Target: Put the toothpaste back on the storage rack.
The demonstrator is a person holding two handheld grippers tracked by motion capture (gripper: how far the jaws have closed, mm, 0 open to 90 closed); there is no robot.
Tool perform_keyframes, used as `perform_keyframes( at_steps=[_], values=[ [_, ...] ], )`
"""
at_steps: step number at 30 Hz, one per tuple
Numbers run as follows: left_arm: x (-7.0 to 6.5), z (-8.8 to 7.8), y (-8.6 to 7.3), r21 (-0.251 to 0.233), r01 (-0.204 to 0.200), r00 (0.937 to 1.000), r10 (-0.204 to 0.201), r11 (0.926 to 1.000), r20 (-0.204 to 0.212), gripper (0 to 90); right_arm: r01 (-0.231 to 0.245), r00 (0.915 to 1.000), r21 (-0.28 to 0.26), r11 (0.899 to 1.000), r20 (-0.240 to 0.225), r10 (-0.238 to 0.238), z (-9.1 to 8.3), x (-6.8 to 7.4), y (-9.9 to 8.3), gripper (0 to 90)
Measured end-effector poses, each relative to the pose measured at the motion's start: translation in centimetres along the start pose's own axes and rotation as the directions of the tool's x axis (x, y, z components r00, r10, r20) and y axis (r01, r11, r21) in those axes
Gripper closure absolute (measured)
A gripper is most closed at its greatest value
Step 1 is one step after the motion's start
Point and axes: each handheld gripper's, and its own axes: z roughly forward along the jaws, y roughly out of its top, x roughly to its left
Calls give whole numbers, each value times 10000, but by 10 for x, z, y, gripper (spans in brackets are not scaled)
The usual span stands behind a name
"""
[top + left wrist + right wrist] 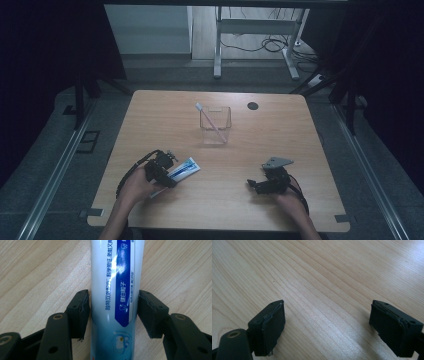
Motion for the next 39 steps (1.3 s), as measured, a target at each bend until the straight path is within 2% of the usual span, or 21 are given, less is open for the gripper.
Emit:
perform_keyframes(
  at_steps=[5,7,12,20,24,27,30,35,39],
  values=[
    [-1,1,8,478,-135,9999,136,9988,-25,468,1,10000,0,10000,0,-1,0,0,0,131],
    [-3,1,12,755,-332,9993,343,9966,-146,477,2,10000,-1,10000,-1,-2,0,0,0,130],
    [-6,1,19,1303,-395,9986,437,9907,-292,513,2,10000,-1,10000,1,-2,0,0,0,131],
    [-7,-5,20,1299,-371,9985,419,9908,-345,670,6,10000,6,10000,1,-6,0,0,0,131],
    [-4,-8,17,1016,-284,9995,298,9944,-118,700,7,10000,7,10000,1,-7,0,0,0,130],
    [1,-8,14,594,-115,9997,101,9982,231,711,6,10000,7,10000,1,-6,0,0,0,130],
    [3,-10,11,183,-45,9993,39,9998,378,716,-6,10000,5,10000,1,6,0,0,0,130],
    [2,-16,12,-394,-166,9990,183,9991,416,719,-4,10000,6,10000,-1,4,0,0,0,130],
    [1,-22,14,-903,-261,9987,299,9956,406,719,20,10000,2,10000,-1,-20,0,0,0,130]
  ],
)
